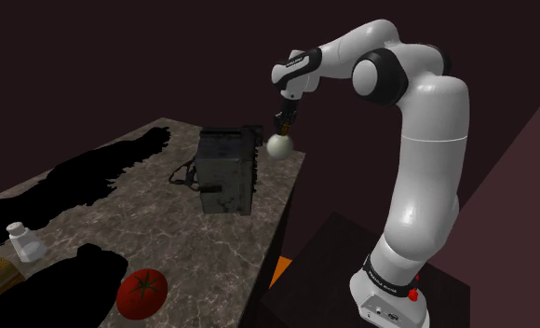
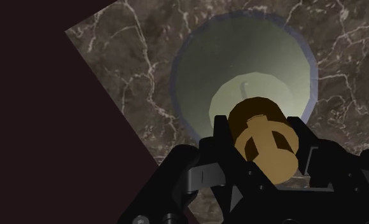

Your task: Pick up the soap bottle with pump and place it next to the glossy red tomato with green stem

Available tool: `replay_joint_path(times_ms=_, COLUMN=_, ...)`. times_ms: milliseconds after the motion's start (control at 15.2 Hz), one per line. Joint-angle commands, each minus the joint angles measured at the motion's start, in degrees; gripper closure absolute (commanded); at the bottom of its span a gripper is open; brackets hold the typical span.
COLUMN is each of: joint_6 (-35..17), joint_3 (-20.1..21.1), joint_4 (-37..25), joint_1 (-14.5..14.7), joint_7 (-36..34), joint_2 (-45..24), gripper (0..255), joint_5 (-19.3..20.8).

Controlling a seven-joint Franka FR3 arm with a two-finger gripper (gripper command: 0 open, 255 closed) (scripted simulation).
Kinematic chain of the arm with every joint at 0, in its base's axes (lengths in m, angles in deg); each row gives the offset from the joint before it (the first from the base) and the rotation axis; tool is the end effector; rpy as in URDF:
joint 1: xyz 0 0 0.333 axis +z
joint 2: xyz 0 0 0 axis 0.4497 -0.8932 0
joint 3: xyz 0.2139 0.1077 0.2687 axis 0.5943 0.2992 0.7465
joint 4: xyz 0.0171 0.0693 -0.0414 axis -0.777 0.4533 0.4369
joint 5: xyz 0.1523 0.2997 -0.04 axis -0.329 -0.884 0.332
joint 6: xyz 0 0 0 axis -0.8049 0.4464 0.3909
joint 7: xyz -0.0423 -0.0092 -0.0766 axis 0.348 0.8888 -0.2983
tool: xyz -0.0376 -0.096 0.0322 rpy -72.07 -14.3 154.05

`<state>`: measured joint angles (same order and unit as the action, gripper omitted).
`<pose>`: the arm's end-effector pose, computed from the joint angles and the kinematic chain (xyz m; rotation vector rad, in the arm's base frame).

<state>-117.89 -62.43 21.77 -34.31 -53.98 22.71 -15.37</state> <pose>0.5532 -0.2627 0.4685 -3.0979 0.1835 -0.1250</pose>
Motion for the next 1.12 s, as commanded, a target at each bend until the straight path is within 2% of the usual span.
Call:
replay_joint_path(times_ms=0, joint_6=1.3, joint_3=-0.1, joint_4=-0.6, joint_1=0.1, joint_7=-0.3, joint_2=0.7, gripper=255, joint_5=0.4)
replay_joint_path(times_ms=1056, joint_6=12.5, joint_3=-0.8, joint_4=-9.7, joint_1=0.0, joint_7=-2.0, joint_2=3.2, gripper=255, joint_5=2.0)
